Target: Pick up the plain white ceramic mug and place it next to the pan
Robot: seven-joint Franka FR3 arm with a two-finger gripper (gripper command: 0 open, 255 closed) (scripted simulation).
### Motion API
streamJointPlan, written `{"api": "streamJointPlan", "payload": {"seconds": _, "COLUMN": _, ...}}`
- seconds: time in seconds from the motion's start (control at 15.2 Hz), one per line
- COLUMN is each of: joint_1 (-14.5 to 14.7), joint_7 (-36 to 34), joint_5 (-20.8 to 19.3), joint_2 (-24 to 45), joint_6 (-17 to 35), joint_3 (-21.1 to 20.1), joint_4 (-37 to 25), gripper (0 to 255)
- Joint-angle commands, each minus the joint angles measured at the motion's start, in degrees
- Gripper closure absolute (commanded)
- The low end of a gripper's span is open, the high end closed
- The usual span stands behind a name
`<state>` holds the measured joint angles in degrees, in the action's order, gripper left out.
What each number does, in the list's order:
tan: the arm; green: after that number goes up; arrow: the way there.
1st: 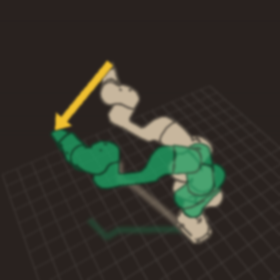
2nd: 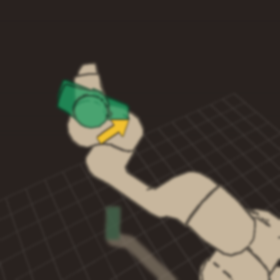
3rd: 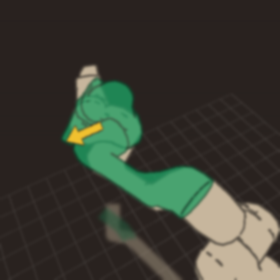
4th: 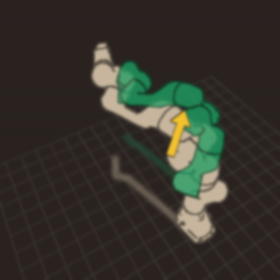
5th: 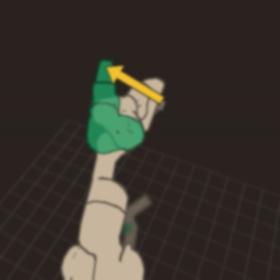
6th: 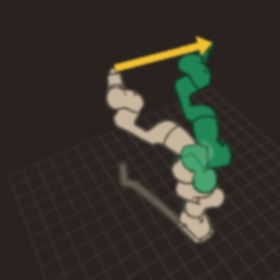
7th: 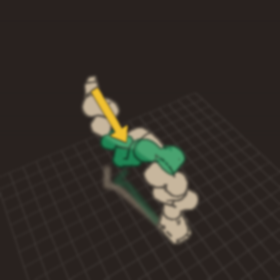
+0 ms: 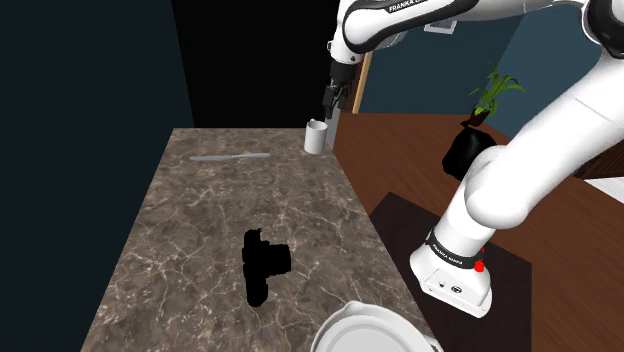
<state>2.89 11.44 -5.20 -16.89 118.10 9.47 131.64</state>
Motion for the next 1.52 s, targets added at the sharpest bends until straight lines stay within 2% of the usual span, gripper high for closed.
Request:
{"api": "streamJointPlan", "payload": {"seconds": 0.0, "joint_1": 0.3, "joint_7": 1.6, "joint_5": 0.8, "joint_2": 4.1, "joint_6": 3.1, "joint_3": 0.6, "joint_4": -1.1, "gripper": 0}}
{"api": "streamJointPlan", "payload": {"seconds": 0.46, "joint_1": 0.8, "joint_7": 7.7, "joint_5": 5.0, "joint_2": 18.4, "joint_6": 10.5, "joint_3": 1.7, "joint_4": -7.7, "gripper": 0}}
{"api": "streamJointPlan", "payload": {"seconds": 0.99, "joint_1": 0.6, "joint_7": 8.4, "joint_5": 6.0, "joint_2": 22.0, "joint_6": 16.0, "joint_3": 1.7, "joint_4": -5.6, "gripper": 0}}
{"api": "streamJointPlan", "payload": {"seconds": 1.45, "joint_1": 0.6, "joint_7": 8.4, "joint_5": 6.0, "joint_2": 22.0, "joint_6": 16.0, "joint_3": 1.7, "joint_4": -5.6, "gripper": 0}}
